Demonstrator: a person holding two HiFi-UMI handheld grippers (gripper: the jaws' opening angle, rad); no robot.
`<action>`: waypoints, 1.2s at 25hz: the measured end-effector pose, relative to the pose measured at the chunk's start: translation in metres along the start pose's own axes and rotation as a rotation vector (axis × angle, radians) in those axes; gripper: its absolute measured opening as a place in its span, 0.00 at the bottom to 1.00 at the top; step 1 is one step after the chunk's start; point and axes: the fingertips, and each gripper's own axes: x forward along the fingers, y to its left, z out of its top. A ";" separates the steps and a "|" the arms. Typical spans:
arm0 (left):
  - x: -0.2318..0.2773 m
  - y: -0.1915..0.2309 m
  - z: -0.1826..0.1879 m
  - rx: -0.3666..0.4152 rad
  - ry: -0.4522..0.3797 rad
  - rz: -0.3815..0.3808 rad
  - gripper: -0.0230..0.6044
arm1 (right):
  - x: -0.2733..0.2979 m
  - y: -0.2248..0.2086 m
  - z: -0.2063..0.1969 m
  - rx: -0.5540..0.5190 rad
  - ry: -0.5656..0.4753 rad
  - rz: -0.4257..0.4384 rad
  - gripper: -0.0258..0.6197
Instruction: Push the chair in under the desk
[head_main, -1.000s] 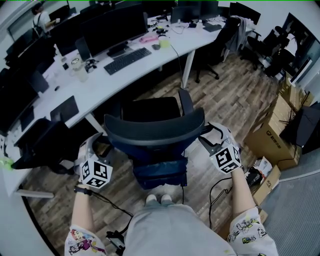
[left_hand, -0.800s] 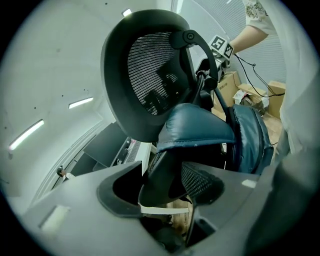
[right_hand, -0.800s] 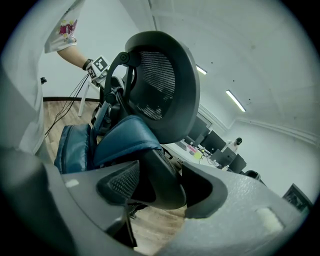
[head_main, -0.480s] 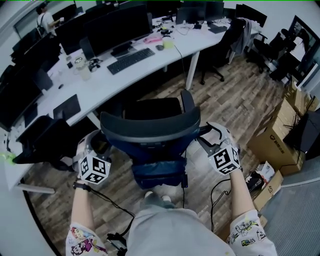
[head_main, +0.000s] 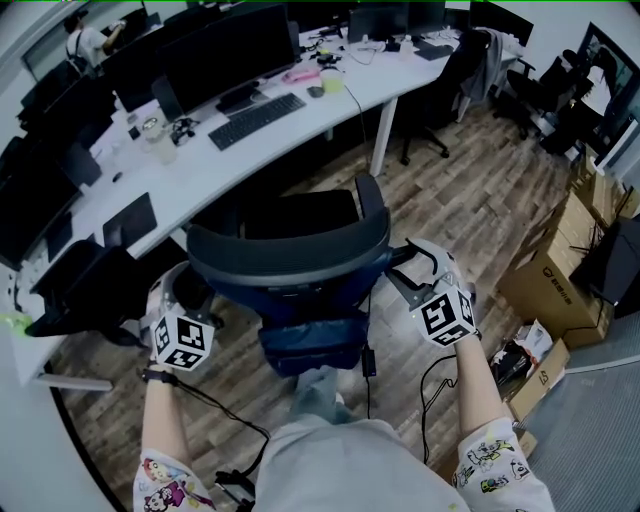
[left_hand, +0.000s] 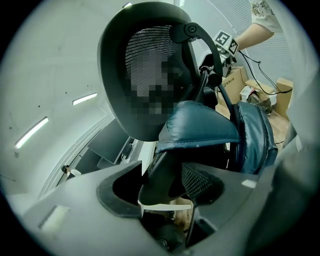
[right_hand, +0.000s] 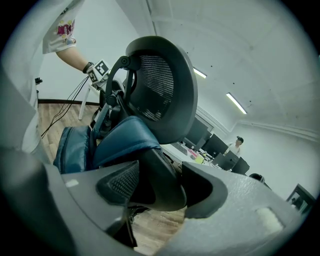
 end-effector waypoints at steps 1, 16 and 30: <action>0.003 0.003 0.000 -0.005 0.002 0.004 0.45 | 0.004 -0.002 0.000 0.003 0.000 -0.003 0.45; 0.063 0.047 0.002 -0.039 0.019 0.035 0.45 | 0.081 -0.055 -0.001 0.007 -0.001 -0.006 0.45; 0.124 0.093 0.004 -0.054 0.016 0.058 0.45 | 0.154 -0.106 0.000 0.005 -0.002 -0.004 0.46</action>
